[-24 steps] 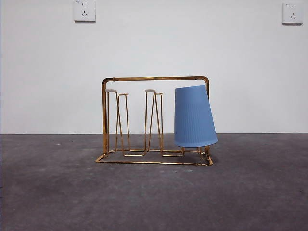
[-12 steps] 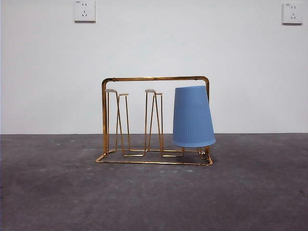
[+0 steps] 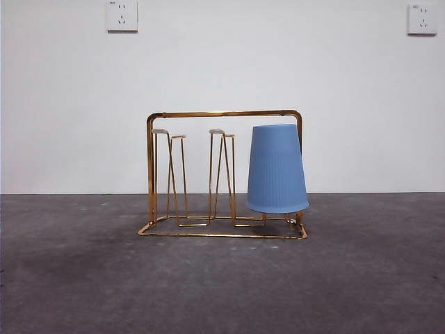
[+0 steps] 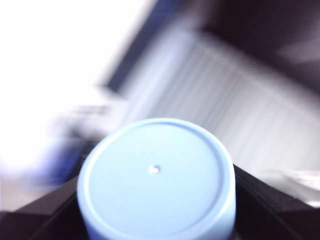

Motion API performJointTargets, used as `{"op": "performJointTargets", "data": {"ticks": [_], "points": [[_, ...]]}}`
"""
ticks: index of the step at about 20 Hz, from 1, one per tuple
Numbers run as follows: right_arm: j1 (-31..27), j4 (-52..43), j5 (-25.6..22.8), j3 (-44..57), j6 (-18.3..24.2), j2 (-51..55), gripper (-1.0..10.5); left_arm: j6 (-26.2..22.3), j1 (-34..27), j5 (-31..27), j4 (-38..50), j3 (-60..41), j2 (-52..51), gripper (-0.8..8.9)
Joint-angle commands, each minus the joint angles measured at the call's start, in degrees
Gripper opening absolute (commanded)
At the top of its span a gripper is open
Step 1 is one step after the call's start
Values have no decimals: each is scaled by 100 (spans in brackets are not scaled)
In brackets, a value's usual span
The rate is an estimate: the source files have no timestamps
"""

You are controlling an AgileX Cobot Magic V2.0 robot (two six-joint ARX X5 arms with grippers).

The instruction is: Pick up cup 1,put cup 1 in the cup rack,pick up cup 2,put cup 2 in the cup rack

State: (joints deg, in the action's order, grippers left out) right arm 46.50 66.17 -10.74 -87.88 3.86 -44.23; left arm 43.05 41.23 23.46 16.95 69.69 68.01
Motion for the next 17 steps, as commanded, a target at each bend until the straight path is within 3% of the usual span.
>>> {"op": "performJointTargets", "data": {"ticks": [1, 4, 9, 17], "points": [[4, 326, -22, 37, -363, 96, 187, -2618, -15, -1438, -1847, 11, -439, -6], [4, 673, -22, 37, -509, 140, 186, -3493, -17, -2396, -2695, 11, -647, -6], [4, 1056, -7, 39, -706, 133, 186, -4277, -70, -3414, -3106, 11, -553, -6], [4, 1064, 24, 39, -887, 138, 186, -4478, -476, -3530, -2900, 9, 210, -6]]}}
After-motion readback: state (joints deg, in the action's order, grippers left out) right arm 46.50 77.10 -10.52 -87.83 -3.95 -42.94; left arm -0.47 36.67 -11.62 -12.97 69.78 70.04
